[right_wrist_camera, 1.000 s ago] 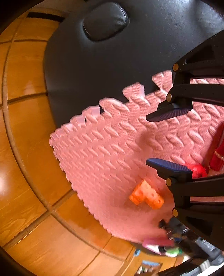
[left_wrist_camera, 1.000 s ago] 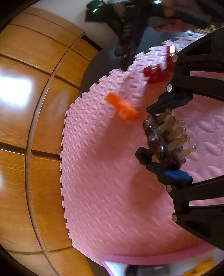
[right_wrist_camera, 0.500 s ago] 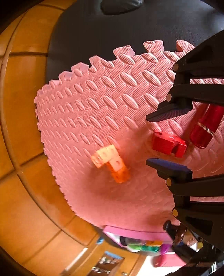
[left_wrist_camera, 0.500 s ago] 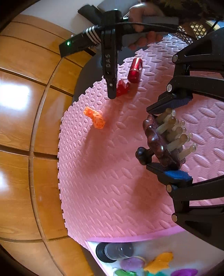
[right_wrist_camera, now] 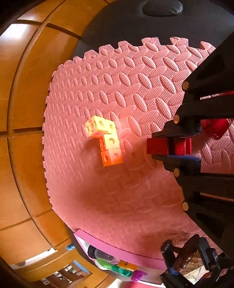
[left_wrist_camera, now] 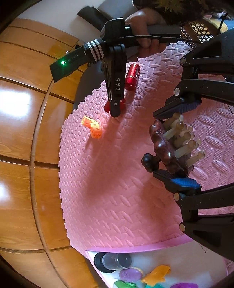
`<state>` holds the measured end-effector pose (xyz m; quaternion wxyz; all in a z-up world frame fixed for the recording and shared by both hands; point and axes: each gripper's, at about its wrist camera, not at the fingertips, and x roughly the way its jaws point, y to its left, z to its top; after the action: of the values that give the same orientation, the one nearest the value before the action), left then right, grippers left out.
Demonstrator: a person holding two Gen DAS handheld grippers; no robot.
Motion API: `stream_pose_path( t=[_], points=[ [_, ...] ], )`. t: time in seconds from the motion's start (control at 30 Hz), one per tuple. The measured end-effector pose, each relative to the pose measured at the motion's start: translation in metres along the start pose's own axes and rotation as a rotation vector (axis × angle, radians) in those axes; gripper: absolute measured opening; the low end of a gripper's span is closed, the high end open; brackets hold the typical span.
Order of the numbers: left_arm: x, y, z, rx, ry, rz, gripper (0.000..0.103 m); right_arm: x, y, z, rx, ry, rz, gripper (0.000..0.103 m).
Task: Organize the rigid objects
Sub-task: 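Grasp the red block with the right tool while the left tool holds the brown toy, then carry the brown spiky toy into the white tray and open the left tool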
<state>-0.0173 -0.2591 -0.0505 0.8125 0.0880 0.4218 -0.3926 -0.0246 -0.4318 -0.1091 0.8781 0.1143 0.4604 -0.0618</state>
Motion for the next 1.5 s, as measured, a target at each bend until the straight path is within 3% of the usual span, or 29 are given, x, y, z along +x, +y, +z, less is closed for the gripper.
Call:
stream_pose_path(
  t=[0.27, 0.5, 0.8, 1.0, 1.4, 1.47, 1.5],
  points=[
    [-0.015, 0.004, 0.001, -0.018, -0.038, -0.007, 0.059, 0.0, 0.005, -0.002, -0.04, -0.018, -0.025, 0.014],
    [-0.056, 0.02, 0.012, -0.067, -0.122, -0.032, 0.059, 0.002, 0.013, -0.006, -0.088, -0.04, -0.054, 0.014],
    [-0.097, 0.11, 0.012, -0.317, -0.203, 0.031, 0.059, 0.002, 0.016, -0.006, -0.117, -0.051, -0.076, 0.014],
    [-0.075, 0.156, -0.001, -0.445, -0.113, 0.037, 0.059, 0.003, 0.016, -0.004, -0.13, -0.055, -0.081, 0.014],
    [-0.009, 0.187, 0.02, -0.434, -0.041, 0.152, 0.059, 0.005, 0.017, -0.004, -0.159, -0.067, -0.093, 0.014],
    [-0.006, 0.187, 0.023, -0.413, -0.047, 0.184, 0.068, 0.005, 0.017, -0.003, -0.167, -0.07, -0.096, 0.014],
    [-0.007, 0.187, 0.024, -0.405, -0.053, 0.204, 0.077, 0.005, 0.017, -0.004, -0.171, -0.072, -0.098, 0.014]
  ],
)
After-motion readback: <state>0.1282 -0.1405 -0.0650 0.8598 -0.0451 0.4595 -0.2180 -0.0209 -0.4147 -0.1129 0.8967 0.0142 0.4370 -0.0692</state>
